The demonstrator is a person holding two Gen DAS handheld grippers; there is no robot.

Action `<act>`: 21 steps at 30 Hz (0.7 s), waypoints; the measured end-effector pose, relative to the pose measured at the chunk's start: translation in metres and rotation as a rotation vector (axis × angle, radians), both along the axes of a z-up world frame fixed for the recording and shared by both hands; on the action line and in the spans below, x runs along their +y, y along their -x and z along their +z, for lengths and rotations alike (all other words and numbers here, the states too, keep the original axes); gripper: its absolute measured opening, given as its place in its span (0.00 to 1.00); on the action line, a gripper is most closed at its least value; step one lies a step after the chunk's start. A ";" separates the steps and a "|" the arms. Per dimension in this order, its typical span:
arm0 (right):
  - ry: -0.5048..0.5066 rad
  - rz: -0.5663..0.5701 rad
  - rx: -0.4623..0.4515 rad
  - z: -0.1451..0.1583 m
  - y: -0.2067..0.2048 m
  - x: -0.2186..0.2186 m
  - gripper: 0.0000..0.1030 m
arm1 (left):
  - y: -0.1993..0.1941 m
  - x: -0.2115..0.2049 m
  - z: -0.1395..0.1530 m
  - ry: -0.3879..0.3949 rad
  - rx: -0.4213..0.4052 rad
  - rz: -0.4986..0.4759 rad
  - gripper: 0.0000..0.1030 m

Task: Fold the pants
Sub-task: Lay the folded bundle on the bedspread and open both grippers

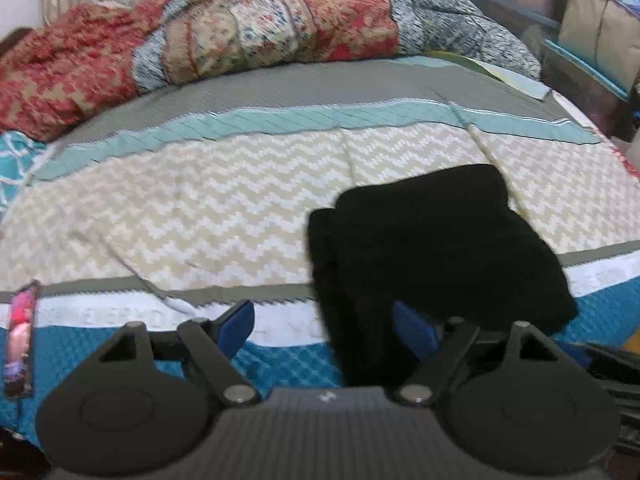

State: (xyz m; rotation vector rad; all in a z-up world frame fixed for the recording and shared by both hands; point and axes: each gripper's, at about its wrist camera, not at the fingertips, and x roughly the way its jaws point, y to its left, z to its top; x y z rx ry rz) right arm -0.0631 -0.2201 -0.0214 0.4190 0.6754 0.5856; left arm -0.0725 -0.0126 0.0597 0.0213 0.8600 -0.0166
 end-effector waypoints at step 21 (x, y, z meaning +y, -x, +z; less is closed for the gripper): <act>0.061 0.054 -0.045 0.014 0.018 0.034 0.48 | 0.031 0.075 -0.010 0.021 -0.009 0.207 1.00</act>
